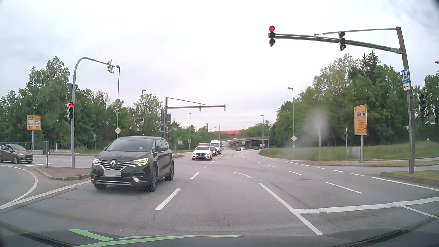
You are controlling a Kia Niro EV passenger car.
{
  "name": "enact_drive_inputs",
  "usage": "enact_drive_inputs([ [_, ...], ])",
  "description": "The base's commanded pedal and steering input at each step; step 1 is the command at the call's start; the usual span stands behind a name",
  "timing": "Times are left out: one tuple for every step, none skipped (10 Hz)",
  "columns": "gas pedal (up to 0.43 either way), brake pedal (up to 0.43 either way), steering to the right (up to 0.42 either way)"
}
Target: Follow the waypoints while adhering to traffic rules and regulations
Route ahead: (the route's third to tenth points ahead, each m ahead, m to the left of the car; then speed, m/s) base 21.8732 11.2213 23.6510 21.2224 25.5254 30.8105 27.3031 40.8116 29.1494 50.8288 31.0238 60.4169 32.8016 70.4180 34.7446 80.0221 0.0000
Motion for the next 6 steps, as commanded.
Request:
enact_drive_inputs([
  [0.0, 0.323, 0.004],
  [0.0, 0.323, 0.004],
  [0.0, 0.323, 0.004],
  [0.0, 0.329, 0.004],
  [0.0, 0.323, 0.004],
  [0.0, 0.323, 0.004],
])
